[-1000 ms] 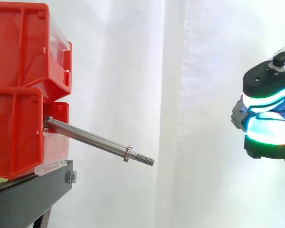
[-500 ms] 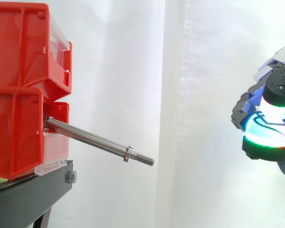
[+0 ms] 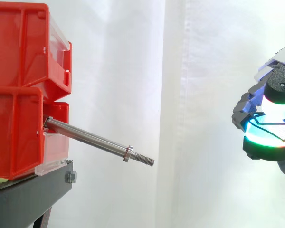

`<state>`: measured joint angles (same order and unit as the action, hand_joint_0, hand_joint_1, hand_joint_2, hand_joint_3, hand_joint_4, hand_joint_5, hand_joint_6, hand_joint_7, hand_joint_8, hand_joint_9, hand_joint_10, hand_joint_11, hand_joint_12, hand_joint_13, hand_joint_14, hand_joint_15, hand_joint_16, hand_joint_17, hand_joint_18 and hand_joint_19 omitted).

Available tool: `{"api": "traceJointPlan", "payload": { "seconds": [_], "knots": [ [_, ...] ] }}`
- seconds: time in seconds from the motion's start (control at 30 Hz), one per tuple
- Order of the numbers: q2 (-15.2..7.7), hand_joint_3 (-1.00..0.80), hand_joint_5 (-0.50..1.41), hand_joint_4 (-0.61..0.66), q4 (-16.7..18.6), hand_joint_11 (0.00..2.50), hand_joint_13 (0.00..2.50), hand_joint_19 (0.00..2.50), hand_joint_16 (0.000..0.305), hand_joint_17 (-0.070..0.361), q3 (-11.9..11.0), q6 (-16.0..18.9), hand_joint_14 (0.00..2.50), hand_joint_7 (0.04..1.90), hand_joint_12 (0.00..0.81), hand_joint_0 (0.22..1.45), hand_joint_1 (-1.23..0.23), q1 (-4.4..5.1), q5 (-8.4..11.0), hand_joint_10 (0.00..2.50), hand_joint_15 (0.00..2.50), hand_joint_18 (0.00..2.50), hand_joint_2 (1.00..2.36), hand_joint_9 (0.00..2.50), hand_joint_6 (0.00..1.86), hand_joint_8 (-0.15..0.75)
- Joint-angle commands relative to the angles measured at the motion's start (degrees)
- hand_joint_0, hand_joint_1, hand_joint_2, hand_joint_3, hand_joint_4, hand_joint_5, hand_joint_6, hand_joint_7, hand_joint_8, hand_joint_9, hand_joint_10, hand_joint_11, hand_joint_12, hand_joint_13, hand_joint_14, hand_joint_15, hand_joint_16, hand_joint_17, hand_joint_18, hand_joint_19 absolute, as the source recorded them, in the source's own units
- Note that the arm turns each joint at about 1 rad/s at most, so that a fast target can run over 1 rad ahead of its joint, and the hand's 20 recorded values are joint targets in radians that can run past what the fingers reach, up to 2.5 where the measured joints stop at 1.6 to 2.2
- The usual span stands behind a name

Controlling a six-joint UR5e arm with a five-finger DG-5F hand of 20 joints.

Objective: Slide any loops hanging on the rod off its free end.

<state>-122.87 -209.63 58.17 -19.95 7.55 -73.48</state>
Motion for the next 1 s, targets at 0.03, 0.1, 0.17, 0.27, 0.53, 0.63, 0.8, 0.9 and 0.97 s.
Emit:
{"api": "traceJointPlan", "payload": {
  "seconds": [0.03, 0.1, 0.17, 0.27, 0.53, 0.63, 0.8, 0.9, 0.97],
  "knots": [
    [0.00, -0.43, -0.11, 0.05, -0.43, 1.00, 0.86, 0.56, 0.047, 0.106, -0.08, 0.09, 0.02, 0.97, 0.349, 0.59, -0.65, -0.08, 0.00, 0.03, 0.55, 0.84, 1.01, 1.22, 0.91, 0.267],
    [0.00, -0.43, -0.11, 0.06, -0.52, 0.99, 0.87, 0.56, 0.047, 0.105, 0.01, 0.09, 0.02, 0.98, 0.349, 0.58, -0.65, -0.08, 0.00, 0.03, 0.55, 0.85, 1.01, 1.22, 0.91, 0.267],
    [0.09, -0.43, -0.11, 0.06, -0.60, 1.00, 0.87, 0.56, 0.047, 0.105, 0.01, 0.35, 0.02, 0.99, 0.348, 0.58, -0.64, 0.01, 0.00, 0.03, 0.55, 0.85, 1.00, 1.22, 0.91, 0.268],
    [0.00, -0.45, -0.11, 0.06, -0.69, 0.99, 0.87, 0.56, 0.048, 0.107, 0.01, 0.44, 0.02, 0.99, 0.351, 0.57, -0.61, -0.08, 0.00, 0.03, 0.55, 0.85, 1.00, 1.23, 0.91, 0.269],
    [0.00, -0.35, -0.10, 0.04, -0.69, 0.99, 0.88, 0.57, 0.047, 0.106, 0.01, 0.35, 0.02, 1.01, 0.349, 0.59, -0.54, 0.01, 0.00, 0.03, 0.55, 0.85, 1.01, 1.24, 0.90, 0.269],
    [0.00, -0.23, -0.10, 0.04, -0.69, 0.99, 0.87, 0.56, 0.048, 0.108, 0.01, 0.35, 0.02, 1.03, 0.355, 0.58, -0.55, 0.01, 0.00, 0.03, 0.56, 0.86, 1.02, 1.23, 0.90, 0.277],
    [0.00, -0.12, -0.10, 0.07, -0.69, 0.96, 0.92, 0.50, 0.060, 0.136, 0.01, 0.35, 0.02, 0.98, 0.412, 0.57, -0.61, 0.01, 0.00, 0.02, 0.52, 0.96, 1.01, 1.24, 0.90, 0.328],
    [0.00, -0.09, -0.11, 0.09, -0.69, 0.97, 0.91, 0.49, 0.062, 0.140, -0.08, 0.35, 0.02, 0.94, 0.420, 0.57, -0.64, 0.01, 0.00, 0.02, 0.52, 0.97, 1.01, 1.22, 0.91, 0.334],
    [0.00, -0.09, -0.12, 0.10, -0.60, 0.98, 0.91, 0.49, 0.061, 0.136, 0.01, 0.35, 0.02, 0.94, 0.416, 0.58, -0.69, 0.01, 0.00, 0.03, 0.53, 0.96, 1.01, 1.21, 0.92, 0.334]
  ]
}}
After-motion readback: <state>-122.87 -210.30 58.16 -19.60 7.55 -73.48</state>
